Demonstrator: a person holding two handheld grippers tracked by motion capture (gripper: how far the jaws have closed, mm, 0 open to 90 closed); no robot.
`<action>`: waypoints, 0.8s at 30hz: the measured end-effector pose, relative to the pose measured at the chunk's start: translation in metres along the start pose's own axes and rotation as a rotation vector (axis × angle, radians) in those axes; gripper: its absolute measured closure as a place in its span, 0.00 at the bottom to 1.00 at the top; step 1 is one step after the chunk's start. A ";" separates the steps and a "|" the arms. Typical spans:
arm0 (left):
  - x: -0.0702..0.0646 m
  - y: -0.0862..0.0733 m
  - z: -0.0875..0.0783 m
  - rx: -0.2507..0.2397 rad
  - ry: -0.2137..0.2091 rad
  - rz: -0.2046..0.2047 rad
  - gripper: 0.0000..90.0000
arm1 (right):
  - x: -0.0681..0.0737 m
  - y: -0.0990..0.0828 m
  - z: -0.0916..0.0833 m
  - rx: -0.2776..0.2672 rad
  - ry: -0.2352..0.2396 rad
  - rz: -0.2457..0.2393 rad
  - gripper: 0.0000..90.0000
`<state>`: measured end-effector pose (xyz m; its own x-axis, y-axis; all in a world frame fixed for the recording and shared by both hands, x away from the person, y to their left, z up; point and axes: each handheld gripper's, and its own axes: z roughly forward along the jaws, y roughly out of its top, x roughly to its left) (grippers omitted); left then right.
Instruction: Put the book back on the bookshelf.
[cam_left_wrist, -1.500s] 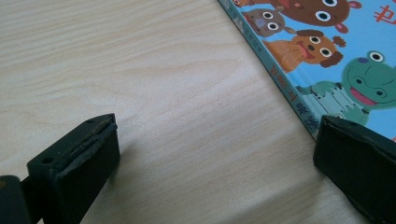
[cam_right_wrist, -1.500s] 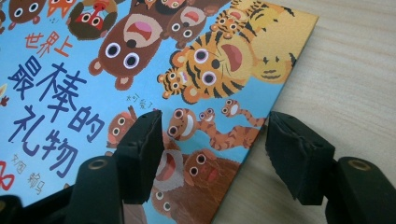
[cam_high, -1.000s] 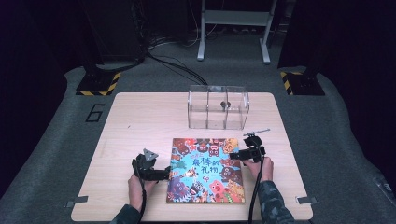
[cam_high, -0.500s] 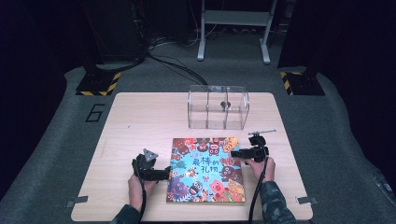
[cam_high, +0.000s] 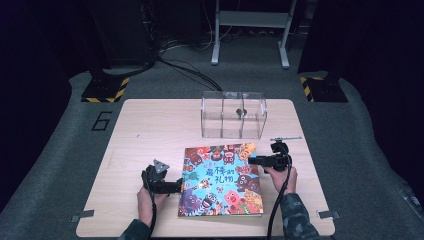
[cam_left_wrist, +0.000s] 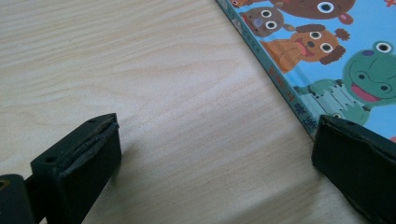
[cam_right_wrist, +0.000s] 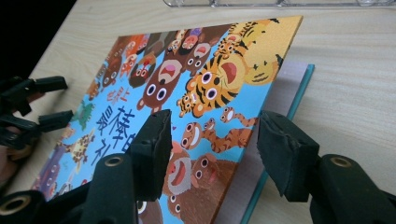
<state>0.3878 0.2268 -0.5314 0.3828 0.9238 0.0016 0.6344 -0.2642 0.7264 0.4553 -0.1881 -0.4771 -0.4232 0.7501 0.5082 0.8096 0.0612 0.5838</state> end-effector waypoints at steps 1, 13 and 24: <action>0.000 0.000 0.000 0.000 0.000 -0.001 0.01 | 0.000 0.000 -0.001 -0.001 0.008 0.009 0.50; 0.000 0.000 0.000 0.001 0.000 0.000 0.02 | 0.008 -0.002 -0.002 0.012 0.049 0.019 0.52; 0.000 0.000 0.000 0.000 -0.001 -0.001 0.02 | 0.023 0.007 0.000 0.012 0.024 -0.042 0.52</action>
<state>0.3876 0.2268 -0.5314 0.3829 0.9238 0.0000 0.6346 -0.2630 0.7267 0.4509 -0.1703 -0.4612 -0.4667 0.7306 0.4983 0.7955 0.1006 0.5976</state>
